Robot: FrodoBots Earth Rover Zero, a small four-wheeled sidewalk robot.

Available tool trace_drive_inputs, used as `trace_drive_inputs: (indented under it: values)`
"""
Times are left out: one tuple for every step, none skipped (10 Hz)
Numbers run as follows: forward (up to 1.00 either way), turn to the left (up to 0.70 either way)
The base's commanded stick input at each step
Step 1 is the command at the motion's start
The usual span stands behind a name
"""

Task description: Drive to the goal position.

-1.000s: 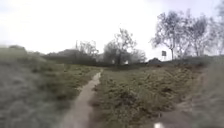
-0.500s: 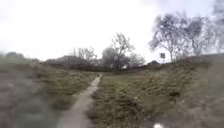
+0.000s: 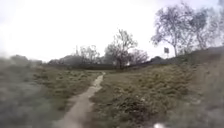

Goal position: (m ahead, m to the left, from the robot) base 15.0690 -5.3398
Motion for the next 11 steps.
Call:
trace_drive_inputs:
  values:
    - [0.7, 0.21]
    - [0.7, 0.35]
    - [0.7, 0.19]
    - [0.7, 0.09]
    - [0.7, 0.35]
    - [0.7, 0.35]
    - [0.7, 0.3]
    - [0.7, 0.3]
    - [0.7, 0.31]
    - [0.7, 0.31]
    - [0.7, 0.32]
